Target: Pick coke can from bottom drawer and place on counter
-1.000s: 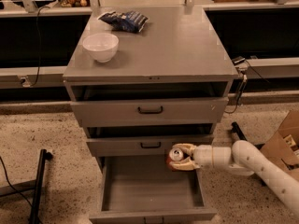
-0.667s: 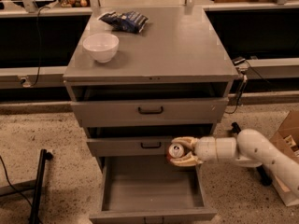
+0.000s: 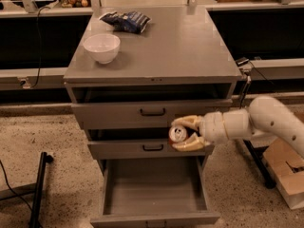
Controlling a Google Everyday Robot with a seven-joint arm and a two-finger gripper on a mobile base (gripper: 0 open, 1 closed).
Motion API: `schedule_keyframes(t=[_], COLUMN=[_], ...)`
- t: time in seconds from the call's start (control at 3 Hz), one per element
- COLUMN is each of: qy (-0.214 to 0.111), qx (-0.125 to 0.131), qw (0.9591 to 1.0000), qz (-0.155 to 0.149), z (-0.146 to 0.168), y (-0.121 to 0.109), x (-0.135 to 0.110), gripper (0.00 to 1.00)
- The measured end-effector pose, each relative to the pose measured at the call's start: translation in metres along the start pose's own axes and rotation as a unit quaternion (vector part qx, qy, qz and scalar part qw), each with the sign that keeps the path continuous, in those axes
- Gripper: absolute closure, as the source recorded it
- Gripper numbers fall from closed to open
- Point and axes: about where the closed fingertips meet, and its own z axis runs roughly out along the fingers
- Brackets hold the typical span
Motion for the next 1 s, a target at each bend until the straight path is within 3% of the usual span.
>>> schedule_keyframes(t=[0.33, 0.67, 1.0], qy=[0.018, 0.027, 0.009], qx=[-0.022, -0.008, 0.018], qw=[0.9996, 0.9993, 0.9996], qz=[0.005, 0.024, 0.019], z=[-0.016, -0.034, -0.050], y=[-0.020, -0.055, -0.088], x=[-0.052, -0.101, -0.154], gripper=[1.00, 1.00, 1.00])
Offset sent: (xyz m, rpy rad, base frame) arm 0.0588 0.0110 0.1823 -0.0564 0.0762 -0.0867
